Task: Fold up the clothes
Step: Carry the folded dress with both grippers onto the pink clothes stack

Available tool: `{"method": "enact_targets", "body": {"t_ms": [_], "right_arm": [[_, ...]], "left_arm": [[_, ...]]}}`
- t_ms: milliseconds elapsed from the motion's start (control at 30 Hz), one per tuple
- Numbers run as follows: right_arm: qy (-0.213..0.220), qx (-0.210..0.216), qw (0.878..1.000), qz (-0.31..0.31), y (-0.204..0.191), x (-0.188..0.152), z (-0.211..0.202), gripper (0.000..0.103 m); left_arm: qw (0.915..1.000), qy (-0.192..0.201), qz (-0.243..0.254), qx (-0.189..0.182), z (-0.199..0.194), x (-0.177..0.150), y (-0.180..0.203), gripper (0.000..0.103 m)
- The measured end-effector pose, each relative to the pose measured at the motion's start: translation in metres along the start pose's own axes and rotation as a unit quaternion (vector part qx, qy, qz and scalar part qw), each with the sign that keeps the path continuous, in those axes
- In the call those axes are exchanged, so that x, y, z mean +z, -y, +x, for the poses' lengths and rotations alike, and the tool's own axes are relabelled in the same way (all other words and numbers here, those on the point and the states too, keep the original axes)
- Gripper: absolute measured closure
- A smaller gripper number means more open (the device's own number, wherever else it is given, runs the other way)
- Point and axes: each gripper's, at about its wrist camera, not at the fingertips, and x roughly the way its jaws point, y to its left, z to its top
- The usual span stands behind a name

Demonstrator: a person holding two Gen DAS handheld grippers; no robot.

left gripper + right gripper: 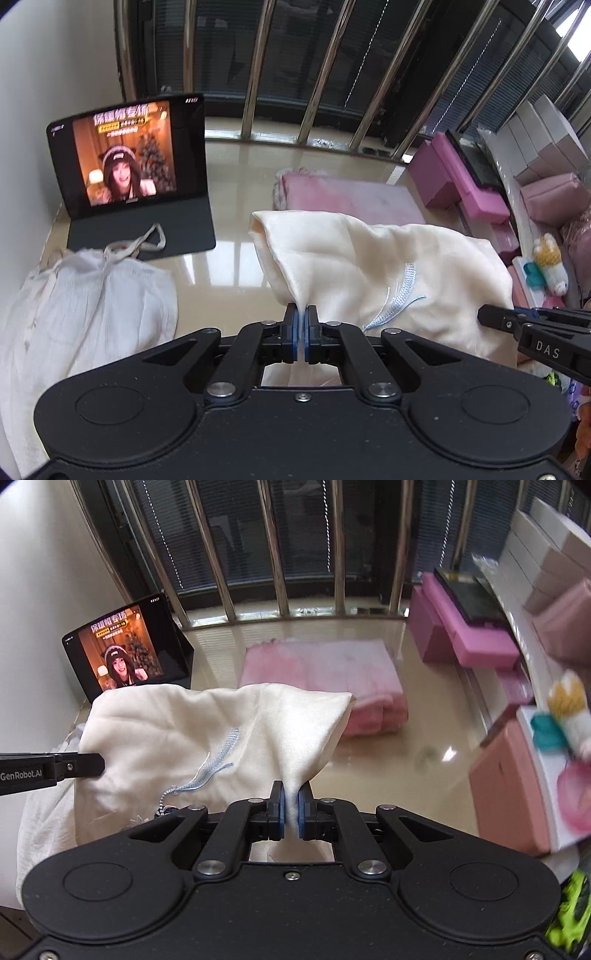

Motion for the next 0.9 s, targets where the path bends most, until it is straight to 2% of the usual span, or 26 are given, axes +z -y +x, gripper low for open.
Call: {"method": "enact_targets", "body": {"t_ms": [200,633,900], "right_arm": [[0.015,-0.005,1.0,-0.001,0.011,0.037,0.015,0.097],[0.003,0.011,1.0,-0.006,0.076,0.096,0.104,0.097],[-0.026,0.021,0.999,-0.002,0.104,0.129,0.184,0.097]], "left_arm": [[0.9999,0.01,-0.01,0.002,0.019,0.032,0.013,0.1],[0.9996,-0.001,-0.02,0.019,0.13,0.086,0.037,0.1],[0.999,-0.02,-0.013,0.039,0.211,0.129,0.051,0.1]]}}
